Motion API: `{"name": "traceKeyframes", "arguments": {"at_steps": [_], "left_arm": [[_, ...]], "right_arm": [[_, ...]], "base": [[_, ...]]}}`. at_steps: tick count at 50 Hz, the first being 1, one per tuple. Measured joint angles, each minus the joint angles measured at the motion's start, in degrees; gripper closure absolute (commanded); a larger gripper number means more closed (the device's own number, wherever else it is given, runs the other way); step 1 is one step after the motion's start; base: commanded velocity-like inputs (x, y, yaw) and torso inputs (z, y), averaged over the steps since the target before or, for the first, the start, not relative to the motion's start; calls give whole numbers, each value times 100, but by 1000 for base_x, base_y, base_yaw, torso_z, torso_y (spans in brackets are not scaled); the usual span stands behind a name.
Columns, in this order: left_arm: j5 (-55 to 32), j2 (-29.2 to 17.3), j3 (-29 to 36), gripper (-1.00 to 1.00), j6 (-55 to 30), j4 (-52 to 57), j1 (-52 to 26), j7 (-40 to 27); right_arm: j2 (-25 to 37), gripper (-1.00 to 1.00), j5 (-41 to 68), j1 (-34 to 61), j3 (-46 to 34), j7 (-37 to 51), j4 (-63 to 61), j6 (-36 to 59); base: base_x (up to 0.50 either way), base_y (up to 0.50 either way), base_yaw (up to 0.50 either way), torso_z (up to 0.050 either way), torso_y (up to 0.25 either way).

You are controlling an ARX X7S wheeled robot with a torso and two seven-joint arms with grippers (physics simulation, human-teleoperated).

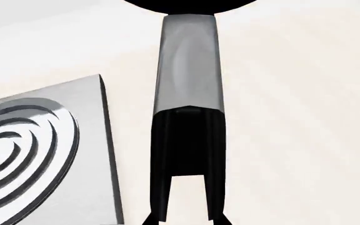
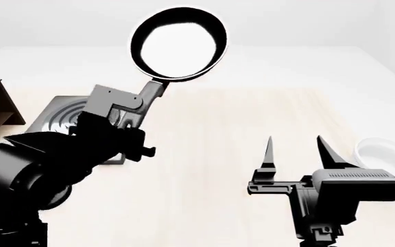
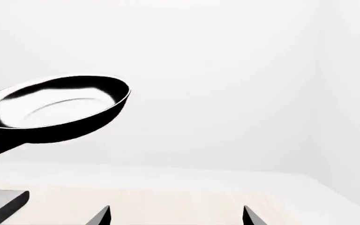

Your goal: Put the frying pan on top of the cabinet.

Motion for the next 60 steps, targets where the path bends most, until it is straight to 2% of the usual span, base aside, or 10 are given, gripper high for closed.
{"name": "traceKeyframes", "arguments": {"at_steps": [8,18,26,41,60], "left_arm": [[500,166,104,100,329,-1816,-1421,-190],[1308,481,392,100,1685,-5353,-3417,-289],[1895,579,244,100,2299,-7105,-4387,-637],[2741,252,-1053,100,2581,-8273,-4935,-1938],[3112,-415,-2488,100,2707,-8356,-4734,-3400]], "right_arm": [[7,-100,14,7,-25,8,27,-20],[18,-100,36,29,-45,20,64,-34],[39,-100,54,49,-54,38,46,-6],[71,-100,89,58,-69,73,11,21],[83,-100,105,69,-130,109,54,10]], "base": [[0,0,0,0,3],[0,0,0,0,2],[0,0,0,0,1],[0,0,0,0,1],[0,0,0,1,1]]}}
